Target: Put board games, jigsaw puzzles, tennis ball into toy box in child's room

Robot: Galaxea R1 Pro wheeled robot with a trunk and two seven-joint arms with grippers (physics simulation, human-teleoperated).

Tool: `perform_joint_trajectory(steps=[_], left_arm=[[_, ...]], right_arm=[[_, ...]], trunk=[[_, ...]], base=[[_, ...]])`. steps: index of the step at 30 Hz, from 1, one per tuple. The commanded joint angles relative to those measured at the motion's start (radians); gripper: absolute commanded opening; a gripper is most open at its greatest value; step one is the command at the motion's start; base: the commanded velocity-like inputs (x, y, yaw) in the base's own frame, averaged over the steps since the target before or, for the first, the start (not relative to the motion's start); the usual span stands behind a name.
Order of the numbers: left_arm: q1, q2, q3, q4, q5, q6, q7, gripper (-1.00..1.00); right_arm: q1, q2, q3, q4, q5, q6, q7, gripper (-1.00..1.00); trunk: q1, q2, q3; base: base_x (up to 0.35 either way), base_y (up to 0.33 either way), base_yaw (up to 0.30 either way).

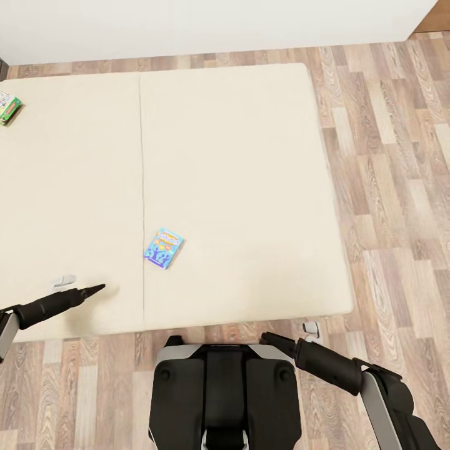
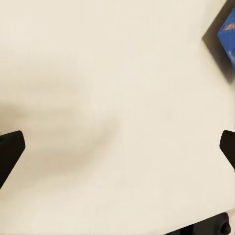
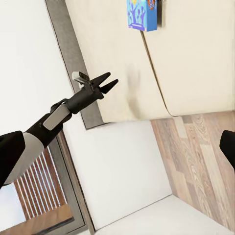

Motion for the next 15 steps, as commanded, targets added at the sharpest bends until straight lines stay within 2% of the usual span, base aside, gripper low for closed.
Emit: perform_joint_trajectory(steps=[1, 5, 15], left_arm=[[0.000, 0.000, 0.001, 0.000, 0.005, 0.009, -0.003, 1.00], [0.000, 0.000, 0.001, 0.000, 0.005, 0.010, -0.003, 1.00], [0.000, -0.001, 0.001, 0.000, 0.005, 0.015, -0.003, 1.00]], right_arm=[[0.000, 0.000, -0.001, 0.000, -0.001, 0.005, 0.002, 1.00], [0.000, 0.000, -0.001, 0.000, -0.001, 0.005, 0.002, 1.00], [0.000, 0.000, -0.001, 0.000, -0.001, 0.006, 0.001, 1.00]], trunk=[[0.001, -0.001, -0.001], [0.001, -0.001, -0.001], [0.001, -0.001, -0.001]], base=[[0.000, -0.129, 0.000], [0.021, -0.197, 0.000], [0.012, -0.090, 0.000]])
